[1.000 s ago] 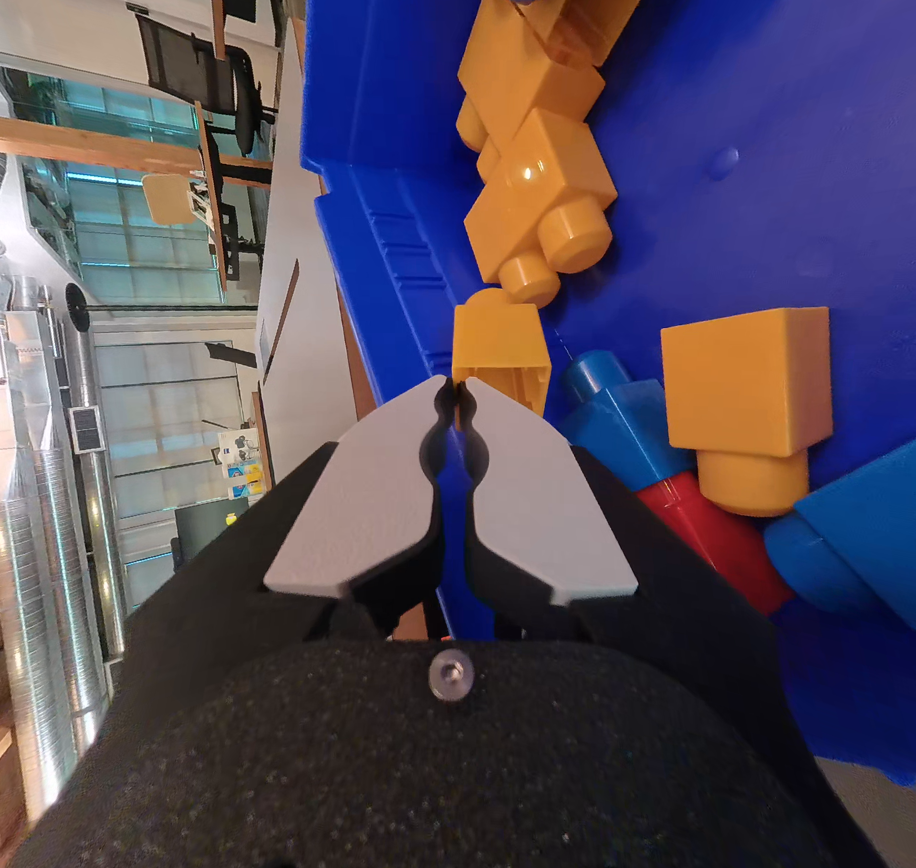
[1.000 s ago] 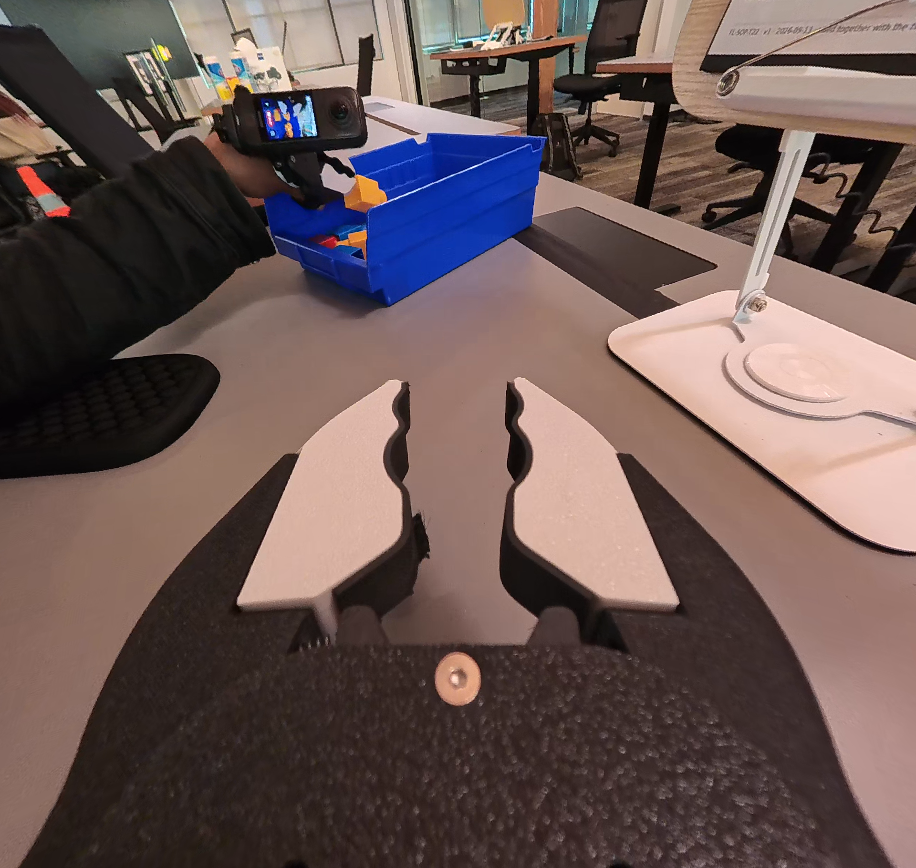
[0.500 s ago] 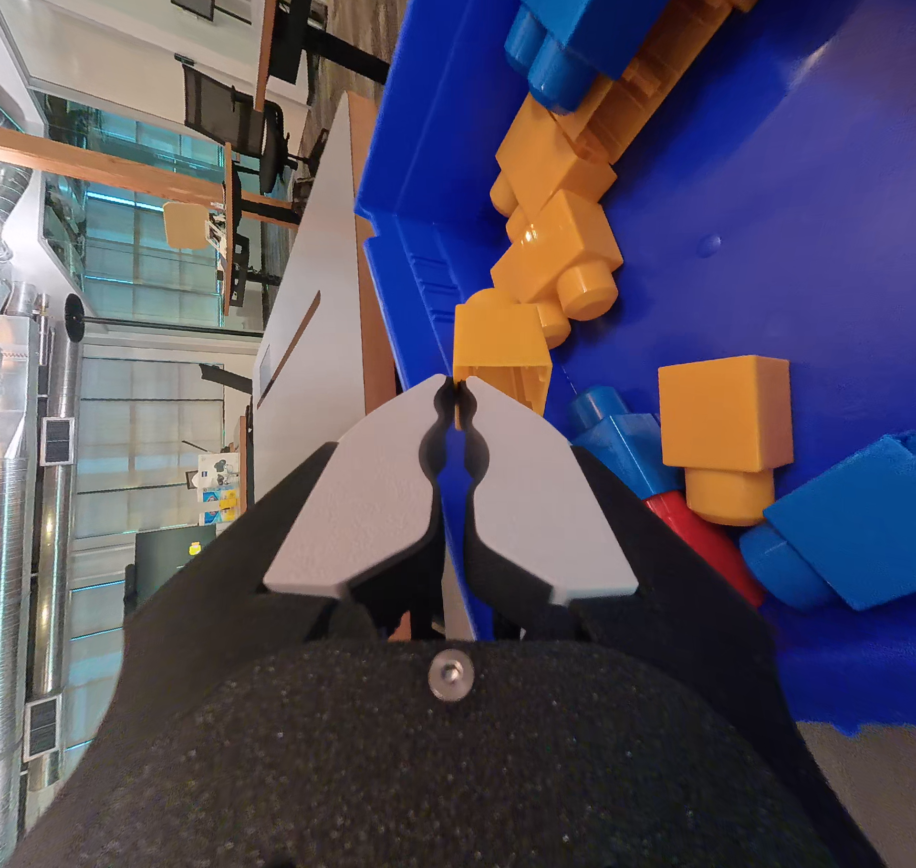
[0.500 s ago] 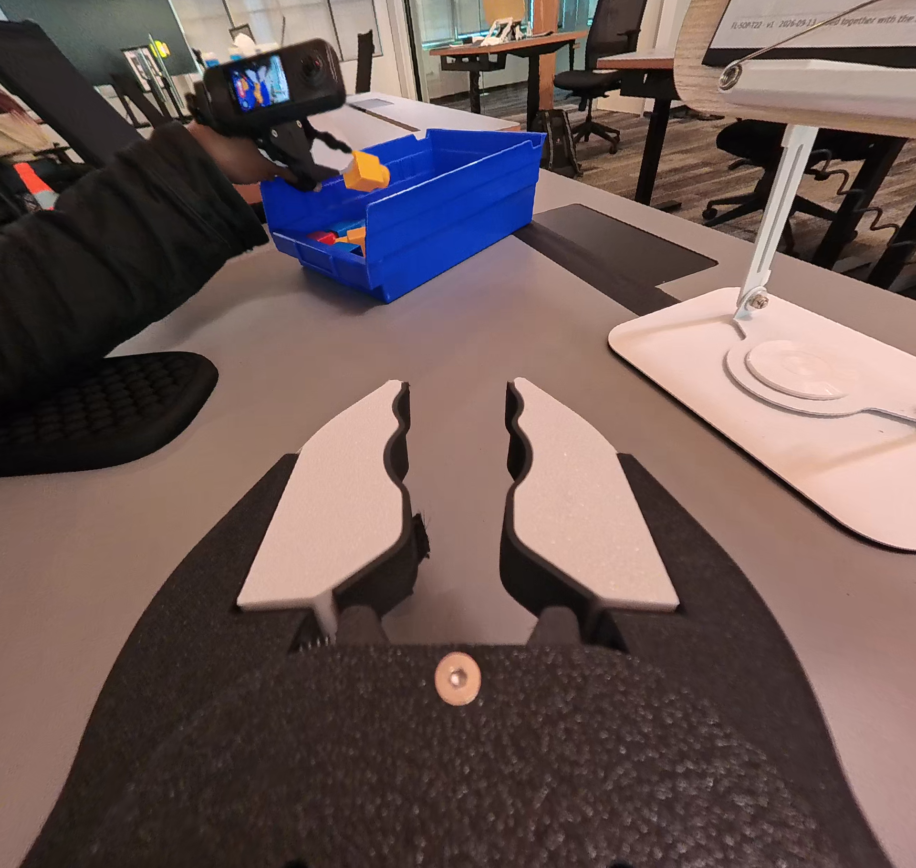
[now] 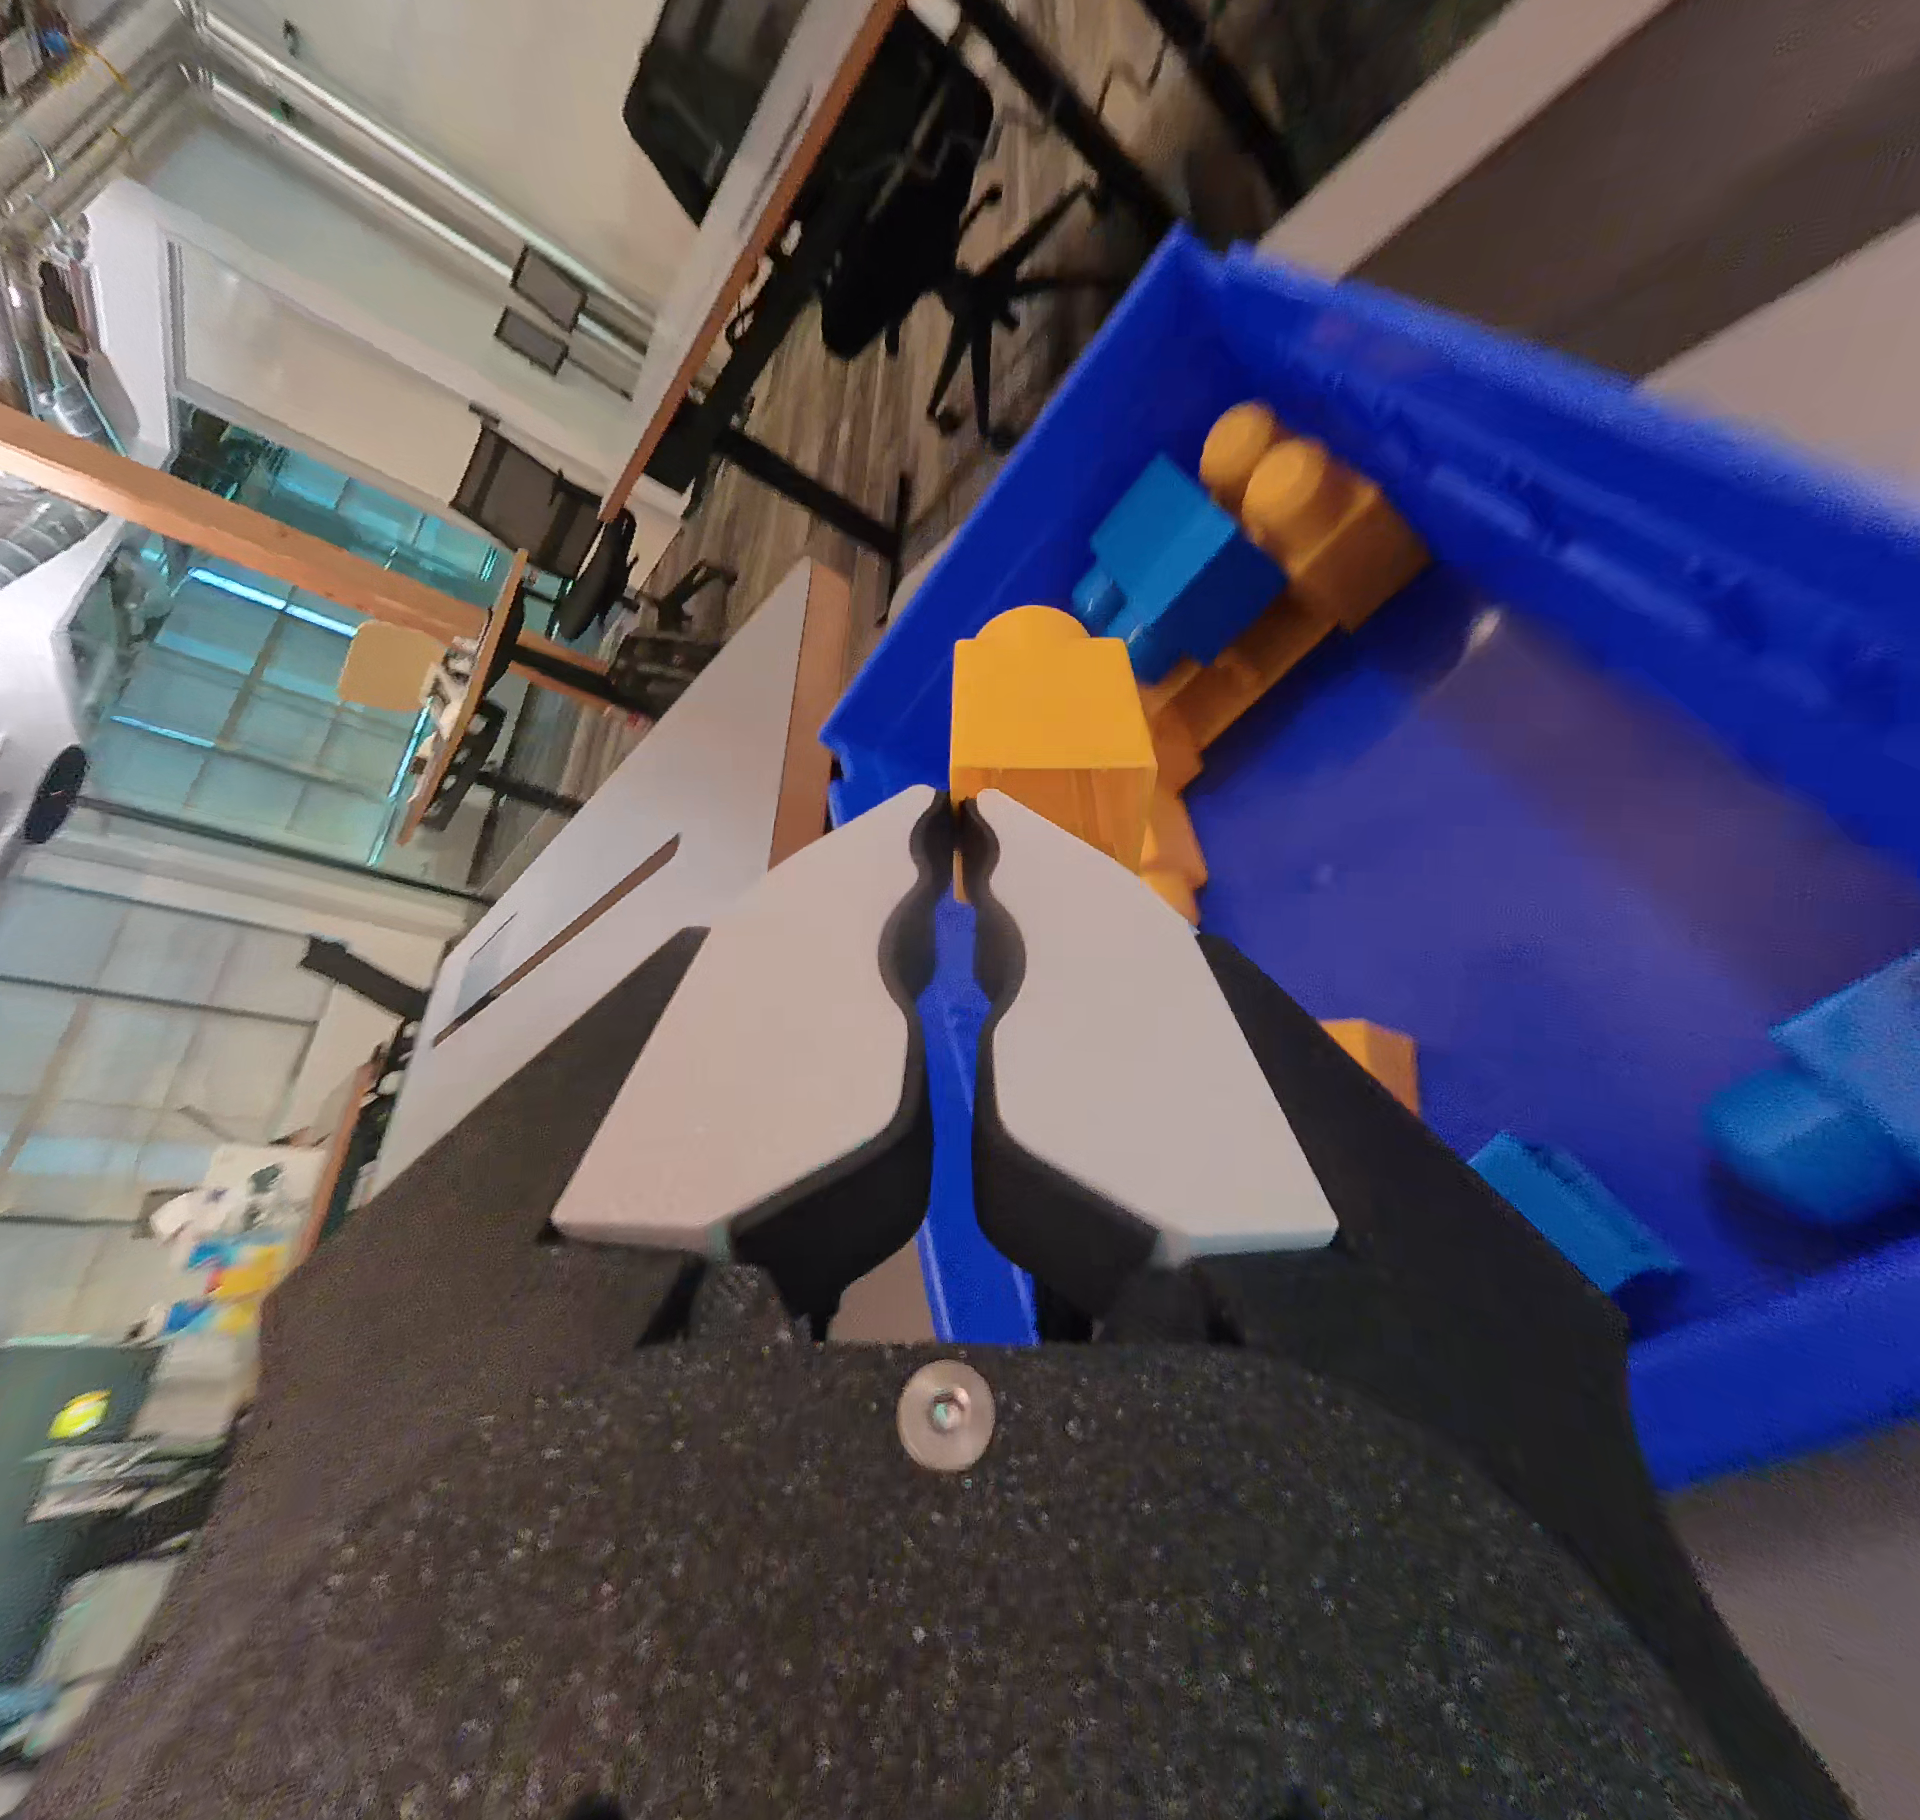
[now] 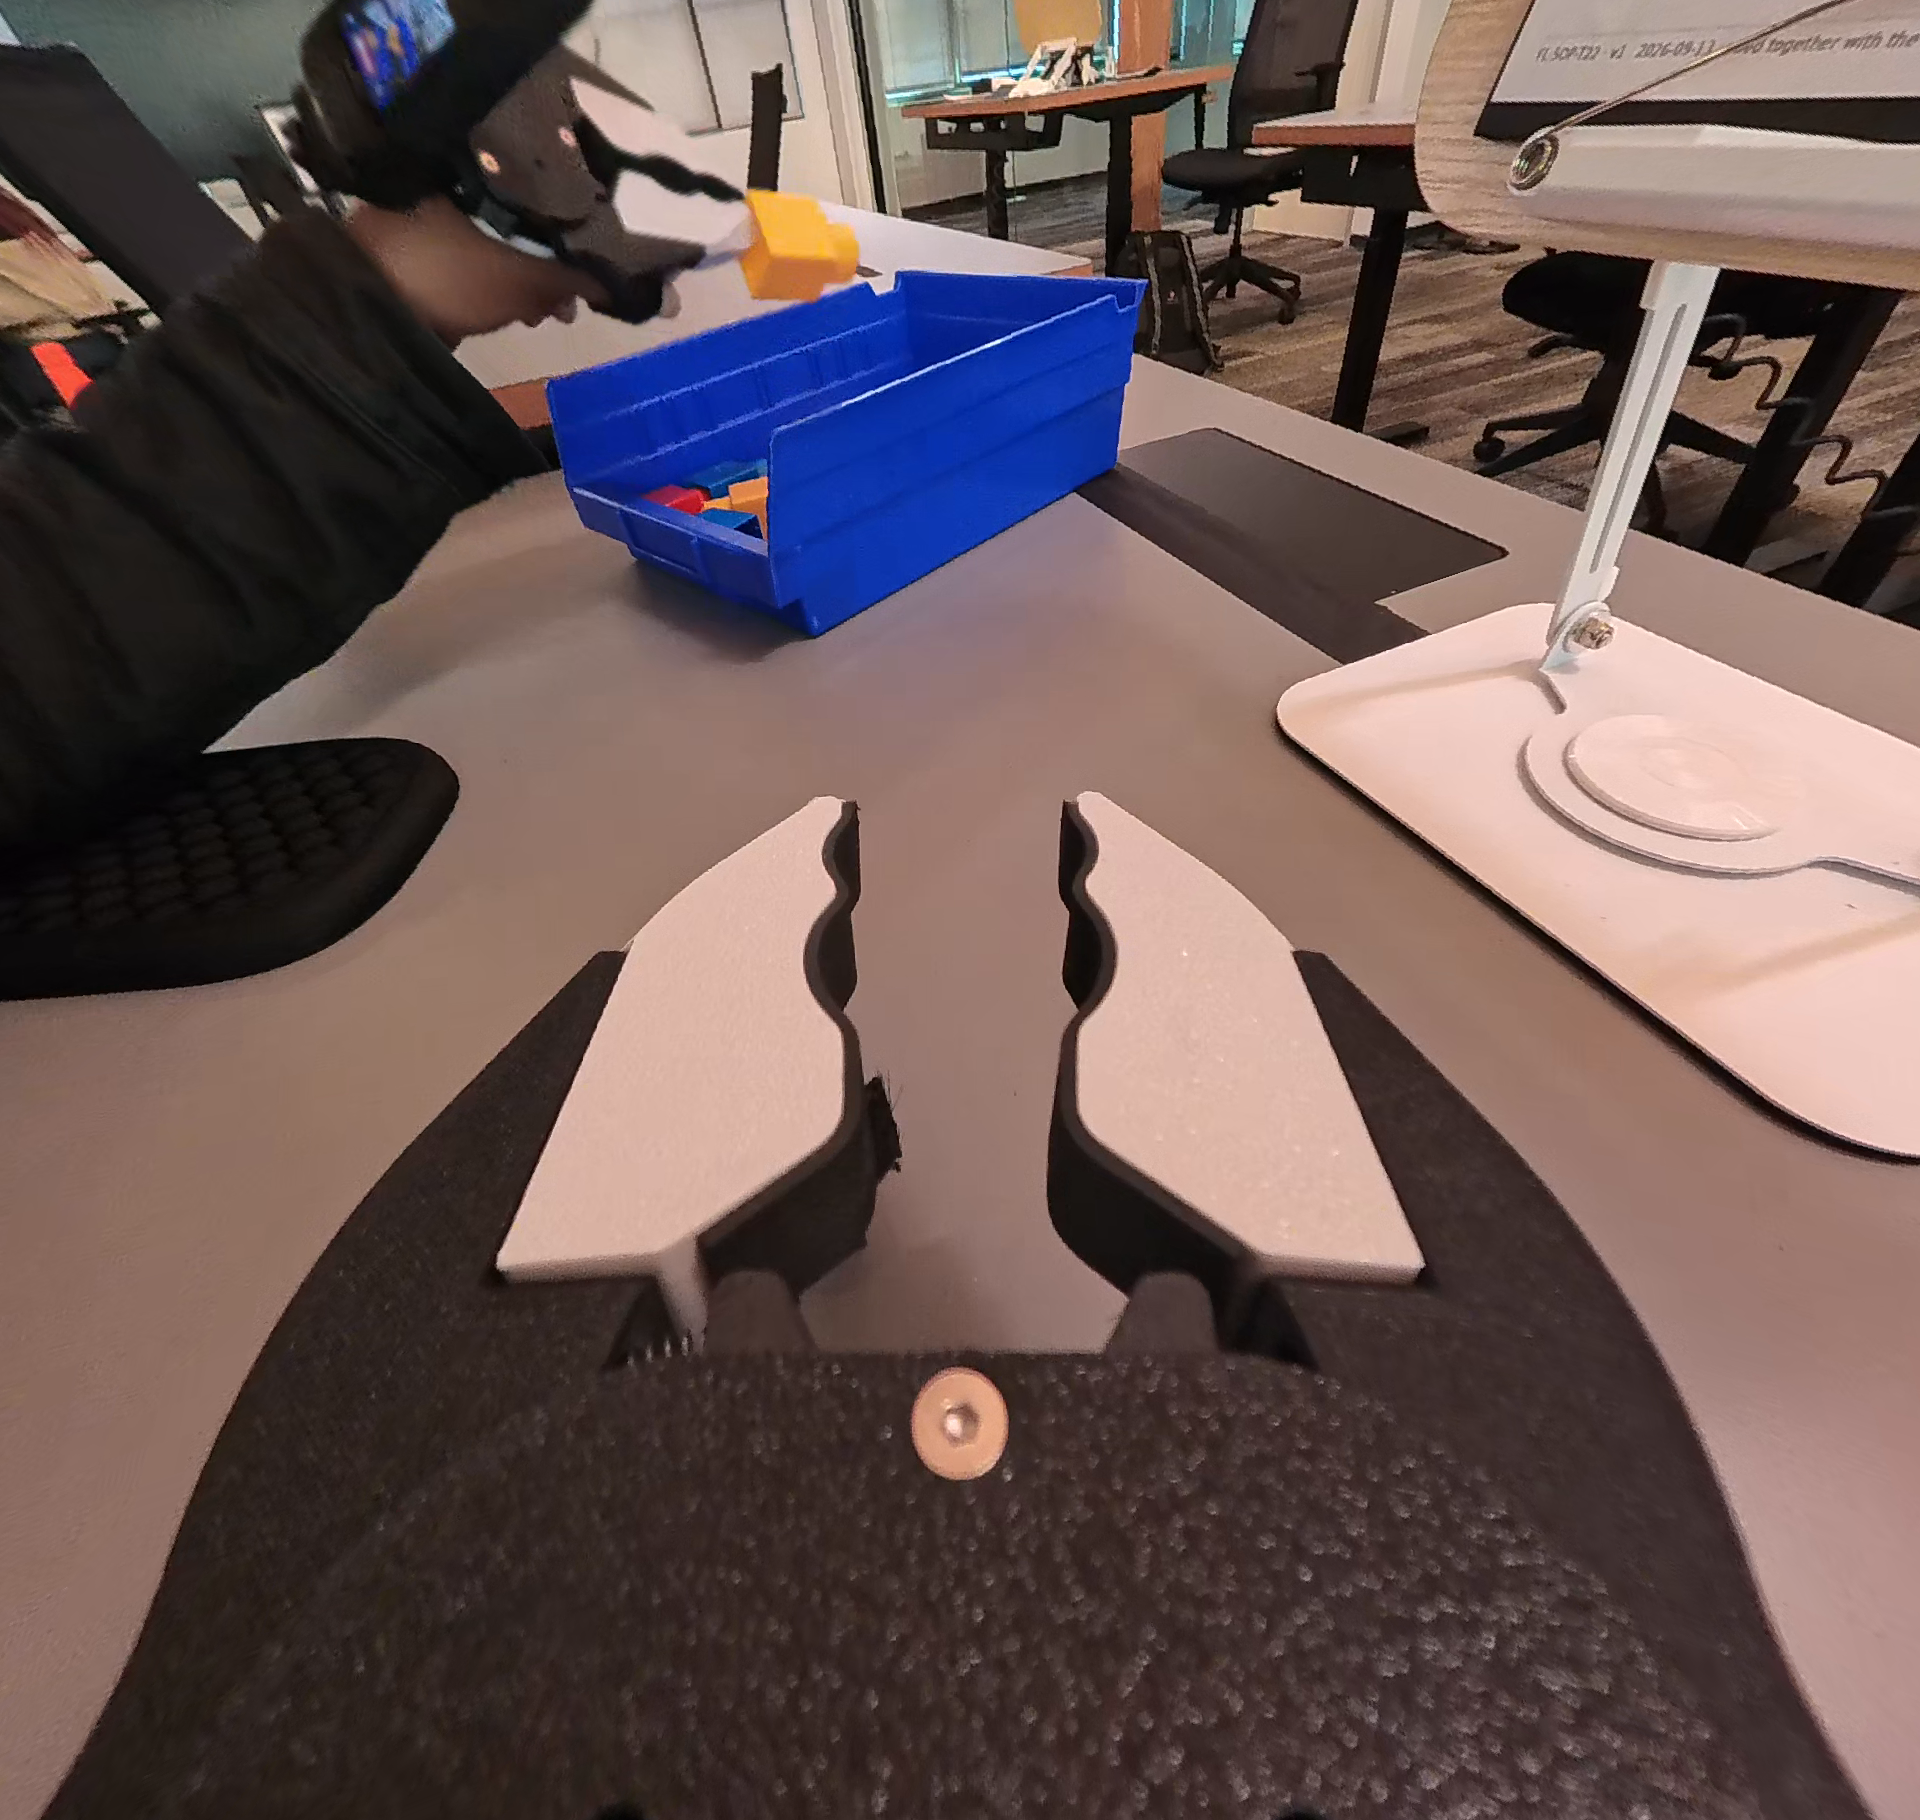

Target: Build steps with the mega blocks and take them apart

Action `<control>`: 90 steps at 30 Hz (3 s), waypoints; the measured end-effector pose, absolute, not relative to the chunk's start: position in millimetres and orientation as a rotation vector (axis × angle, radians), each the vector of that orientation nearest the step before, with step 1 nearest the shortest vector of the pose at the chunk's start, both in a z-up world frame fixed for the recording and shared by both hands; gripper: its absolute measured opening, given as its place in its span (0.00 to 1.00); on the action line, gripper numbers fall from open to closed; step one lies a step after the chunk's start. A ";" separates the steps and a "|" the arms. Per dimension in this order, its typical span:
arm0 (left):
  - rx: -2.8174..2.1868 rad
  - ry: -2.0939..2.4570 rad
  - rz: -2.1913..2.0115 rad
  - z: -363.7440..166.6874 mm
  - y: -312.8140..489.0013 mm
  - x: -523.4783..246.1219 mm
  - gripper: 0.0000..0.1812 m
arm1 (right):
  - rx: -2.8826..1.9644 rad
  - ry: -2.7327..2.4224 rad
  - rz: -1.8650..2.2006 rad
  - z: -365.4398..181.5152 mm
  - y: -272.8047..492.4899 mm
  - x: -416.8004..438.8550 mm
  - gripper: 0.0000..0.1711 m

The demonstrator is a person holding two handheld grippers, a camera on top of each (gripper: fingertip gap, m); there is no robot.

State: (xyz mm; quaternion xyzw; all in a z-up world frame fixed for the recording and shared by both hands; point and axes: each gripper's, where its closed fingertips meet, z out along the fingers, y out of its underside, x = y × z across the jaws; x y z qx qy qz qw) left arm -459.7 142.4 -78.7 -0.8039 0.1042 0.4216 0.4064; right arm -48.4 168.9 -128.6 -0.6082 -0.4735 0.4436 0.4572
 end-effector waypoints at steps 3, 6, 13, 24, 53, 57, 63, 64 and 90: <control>-1.947 0.222 0.903 -62.1 152.0 -436.9 0.01 | -1.499 -1.167 1.093 -128.6 168.8 -48.5 0.21; -1.854 0.202 0.698 -45.5 161.4 -408.8 0.01 | -1.497 -1.166 1.094 -128.0 168.8 -48.4 0.21; -1.629 0.219 0.068 -8.8 173.5 -317.8 0.01 | -1.487 -1.162 1.103 -125.7 167.8 -48.6 0.21; -1.351 0.338 -0.839 4.4 158.5 -165.0 0.01 | -1.333 -1.105 1.329 -90.5 149.4 -44.8 0.23; -1.131 0.745 0.052 -59.7 150.3 -58.2 0.01 | -1.493 -0.567 1.951 -55.9 154.1 -45.0 0.20; -1.183 0.837 -0.124 -72.6 146.7 -42.8 0.29 | -1.461 -0.589 1.877 -52.3 160.9 -36.7 0.20; -1.292 0.938 -0.417 -79.0 136.9 -41.7 0.32 | -1.394 -0.739 1.689 -46.1 166.7 -21.8 0.20; -1.329 0.953 -0.445 -83.7 137.8 -44.2 0.32 | -1.377 -0.784 1.653 -45.7 165.1 -20.3 0.20; -2.009 1.443 -0.591 -237.7 104.9 -47.2 0.34 | -1.288 -1.431 1.255 -103.9 121.1 -33.7 0.20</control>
